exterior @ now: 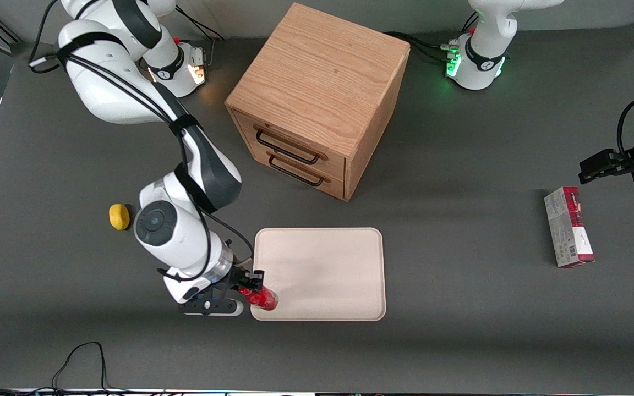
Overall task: Place coke bottle on tray
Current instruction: 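Lower the bottle onto the tray's edge and open the right gripper, then raise the right gripper away from the bottle on the tray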
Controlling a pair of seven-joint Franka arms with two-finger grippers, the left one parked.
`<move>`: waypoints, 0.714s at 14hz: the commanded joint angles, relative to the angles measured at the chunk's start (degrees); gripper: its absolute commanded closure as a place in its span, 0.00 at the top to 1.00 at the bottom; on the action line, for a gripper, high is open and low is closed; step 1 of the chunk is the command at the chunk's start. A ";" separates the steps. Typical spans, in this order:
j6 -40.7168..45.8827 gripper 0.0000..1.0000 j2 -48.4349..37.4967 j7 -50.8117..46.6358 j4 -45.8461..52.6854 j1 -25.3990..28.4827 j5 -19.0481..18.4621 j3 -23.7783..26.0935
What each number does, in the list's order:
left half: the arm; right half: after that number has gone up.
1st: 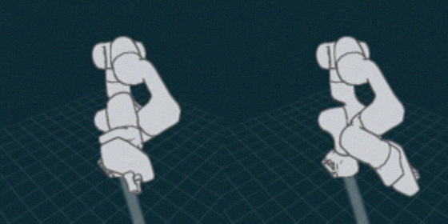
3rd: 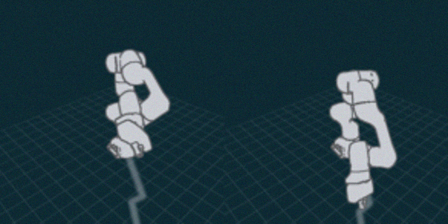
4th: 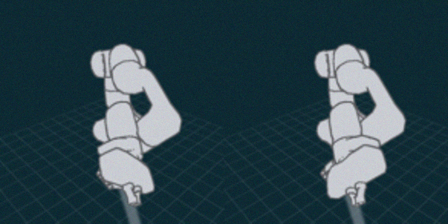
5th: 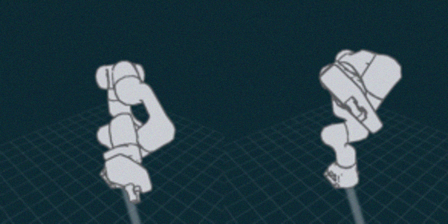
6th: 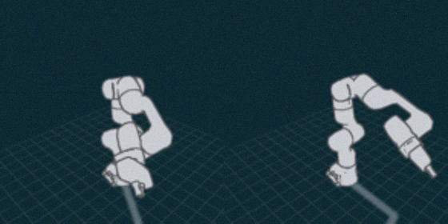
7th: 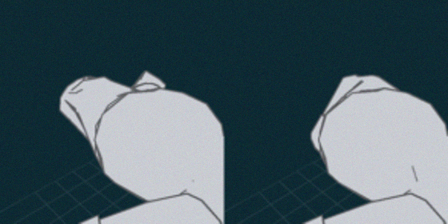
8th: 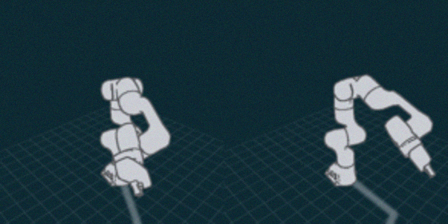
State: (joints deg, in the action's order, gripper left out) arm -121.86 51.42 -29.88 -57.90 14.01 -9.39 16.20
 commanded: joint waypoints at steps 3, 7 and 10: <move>-2.86 0.00 1.93 -1.68 -0.45 0.14 -4.49 0.32; -4.00 1.00 1.76 -3.07 -2.38 0.84 -7.20 0.23; -2.86 1.00 -1.48 -5.28 -3.26 2.15 -7.31 -1.25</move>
State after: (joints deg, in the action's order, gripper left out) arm -124.94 54.11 -32.73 -58.51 14.97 -15.27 16.25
